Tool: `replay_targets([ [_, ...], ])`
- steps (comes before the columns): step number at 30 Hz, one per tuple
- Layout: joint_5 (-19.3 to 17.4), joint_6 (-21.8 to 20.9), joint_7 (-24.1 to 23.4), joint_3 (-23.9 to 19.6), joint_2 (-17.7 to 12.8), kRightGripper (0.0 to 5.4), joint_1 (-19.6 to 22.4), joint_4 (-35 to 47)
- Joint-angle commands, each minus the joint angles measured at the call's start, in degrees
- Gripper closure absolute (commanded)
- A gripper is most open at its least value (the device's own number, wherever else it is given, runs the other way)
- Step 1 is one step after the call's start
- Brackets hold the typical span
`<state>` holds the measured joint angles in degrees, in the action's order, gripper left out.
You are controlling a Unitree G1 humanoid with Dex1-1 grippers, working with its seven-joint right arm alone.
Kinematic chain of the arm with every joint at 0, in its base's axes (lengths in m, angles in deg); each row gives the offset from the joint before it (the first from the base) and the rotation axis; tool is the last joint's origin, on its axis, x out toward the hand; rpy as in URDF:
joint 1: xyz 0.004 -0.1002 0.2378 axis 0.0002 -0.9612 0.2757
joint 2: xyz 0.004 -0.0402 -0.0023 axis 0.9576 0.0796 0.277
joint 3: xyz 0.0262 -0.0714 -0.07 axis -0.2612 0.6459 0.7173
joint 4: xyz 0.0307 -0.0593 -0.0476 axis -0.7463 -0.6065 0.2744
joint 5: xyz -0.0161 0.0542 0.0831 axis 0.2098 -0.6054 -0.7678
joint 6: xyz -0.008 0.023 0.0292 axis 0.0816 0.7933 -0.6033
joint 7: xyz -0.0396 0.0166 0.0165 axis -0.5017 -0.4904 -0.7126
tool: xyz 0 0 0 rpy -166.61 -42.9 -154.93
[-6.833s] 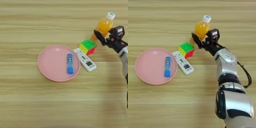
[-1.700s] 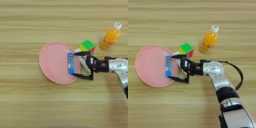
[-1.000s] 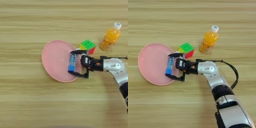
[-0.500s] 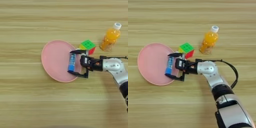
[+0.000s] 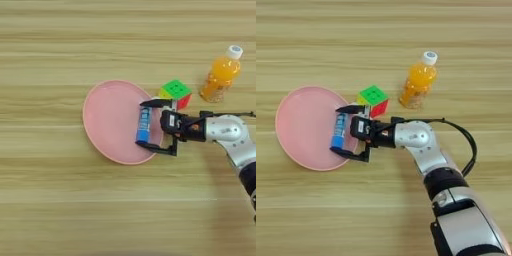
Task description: Move the objects on the table
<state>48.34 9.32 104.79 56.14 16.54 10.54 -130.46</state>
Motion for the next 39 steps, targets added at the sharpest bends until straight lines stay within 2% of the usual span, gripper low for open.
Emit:
replay_targets([
  [1, -5.83, 1.69, 1.63, -2.81, -0.72, 0.05, 2.17, 5.78],
  [4, -10.95, 4.71, 5.02, -3.96, -0.28, 0.05, 1.05, 10.25],
  [7, -14.03, 7.23, 7.01, -4.81, -0.14, 0.05, 0.14, 13.26],
  [12, -15.14, 9.36, 7.72, -5.60, -0.18, 0.05, -0.50, 15.49],
  [15, -14.01, 9.99, 6.34, -6.25, -0.15, 0.05, -0.04, 15.03],
  [20, -11.35, 16.20, 3.55, -5.82, -0.75, 0.05, -0.33, 15.34],
  [25, -9.78, 28.41, 3.38, -4.18, -1.74, 0.05, -2.71, 21.44],
  [28, -8.73, 33.19, 3.25, -3.55, -2.24, 0.05, -4.04, 24.77],
  [32, -7.07, 36.05, 1.77, -3.38, -2.19, 0.05, -4.25, 25.97],
  [39, -4.04, 36.20, -0.53, -3.01, -2.21, 0.05, -3.71, 24.57],
])
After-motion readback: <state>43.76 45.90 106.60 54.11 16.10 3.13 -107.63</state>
